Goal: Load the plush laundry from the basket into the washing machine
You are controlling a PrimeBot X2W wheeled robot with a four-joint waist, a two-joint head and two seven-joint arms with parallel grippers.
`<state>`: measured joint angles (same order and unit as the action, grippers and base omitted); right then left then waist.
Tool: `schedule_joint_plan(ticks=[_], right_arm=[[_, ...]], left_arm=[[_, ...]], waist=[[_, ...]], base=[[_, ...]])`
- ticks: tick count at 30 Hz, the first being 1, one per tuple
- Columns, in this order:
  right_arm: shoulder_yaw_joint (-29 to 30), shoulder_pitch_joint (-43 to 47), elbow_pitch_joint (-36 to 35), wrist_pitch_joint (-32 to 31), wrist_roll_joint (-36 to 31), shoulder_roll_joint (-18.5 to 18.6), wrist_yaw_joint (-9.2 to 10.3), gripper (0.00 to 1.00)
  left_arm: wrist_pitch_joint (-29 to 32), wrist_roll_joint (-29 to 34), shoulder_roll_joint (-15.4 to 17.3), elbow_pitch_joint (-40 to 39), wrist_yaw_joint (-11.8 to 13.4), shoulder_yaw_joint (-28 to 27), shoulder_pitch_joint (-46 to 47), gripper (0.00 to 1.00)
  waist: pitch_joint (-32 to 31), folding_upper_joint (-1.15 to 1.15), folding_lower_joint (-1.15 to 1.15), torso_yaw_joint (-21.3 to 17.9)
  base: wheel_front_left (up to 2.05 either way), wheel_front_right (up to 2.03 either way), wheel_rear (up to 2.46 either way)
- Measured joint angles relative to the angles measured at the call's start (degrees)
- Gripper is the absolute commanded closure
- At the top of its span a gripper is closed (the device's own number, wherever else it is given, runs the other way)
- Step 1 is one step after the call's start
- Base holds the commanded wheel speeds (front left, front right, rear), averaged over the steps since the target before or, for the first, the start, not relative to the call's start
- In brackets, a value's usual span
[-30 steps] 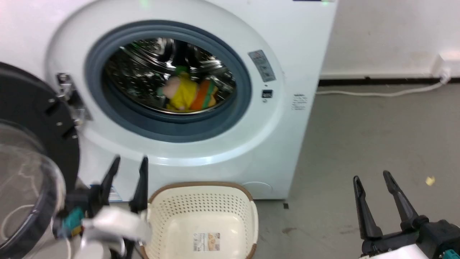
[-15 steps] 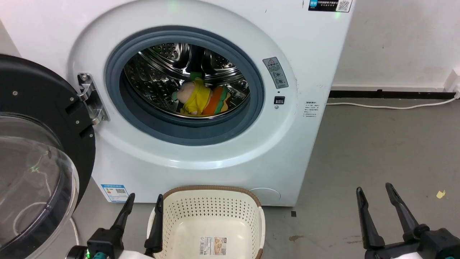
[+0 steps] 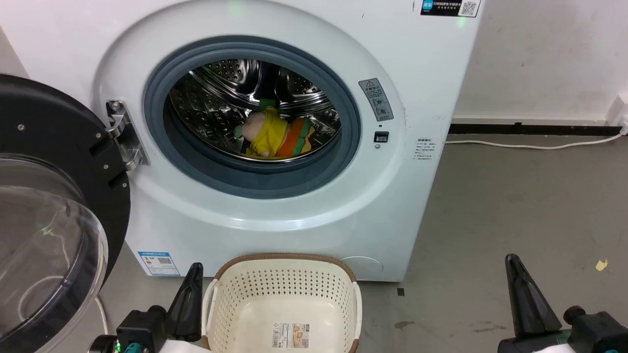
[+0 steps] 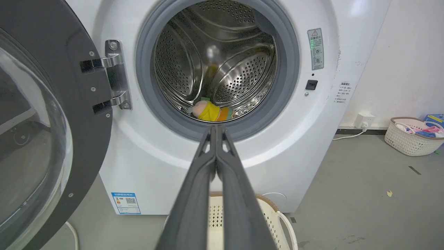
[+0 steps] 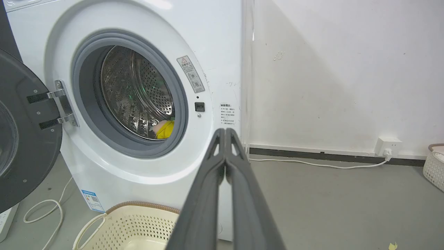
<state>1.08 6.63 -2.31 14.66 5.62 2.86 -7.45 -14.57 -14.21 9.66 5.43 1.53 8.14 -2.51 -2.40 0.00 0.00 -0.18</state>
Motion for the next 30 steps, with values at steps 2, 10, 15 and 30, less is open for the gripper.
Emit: schedule_joint_plan(ticks=[2, 10, 15, 30], right_arm=[[0.0, 0.0, 0.0, -0.2, 0.0, 0.0, 0.00, 1.00], [0.0, -0.1, 0.0, -1.3, -0.2, 0.0, 0.00, 1.00], [0.0, -0.1, 0.1, -1.8, -0.2, 0.0, 0.00, 1.00], [-0.2, -1.0, 0.4, -3.5, -1.1, 0.0, 0.00, 1.00]], left_arm=[[0.3, 0.1, 0.0, 0.0, 0.0, 0.0, 0.0, 1.00], [1.0, 0.9, -0.3, -0.2, 0.0, -0.5, 0.0, 1.00], [1.8, 1.5, -0.6, -0.4, 0.0, -1.0, 0.0, 1.00], [3.5, 3.2, -1.5, -1.1, -0.2, -1.8, 0.2, 1.00]], waist=[[0.0, 0.00, 0.00, 0.0], [0.2, 0.00, 0.00, 0.0], [0.3, 0.00, 0.00, 0.0], [0.6, 0.00, 0.00, 0.0]], base=[[0.00, 0.00, 0.00], [0.00, 0.00, 0.00], [0.00, 0.00, 0.00], [0.00, 0.00, 0.00]])
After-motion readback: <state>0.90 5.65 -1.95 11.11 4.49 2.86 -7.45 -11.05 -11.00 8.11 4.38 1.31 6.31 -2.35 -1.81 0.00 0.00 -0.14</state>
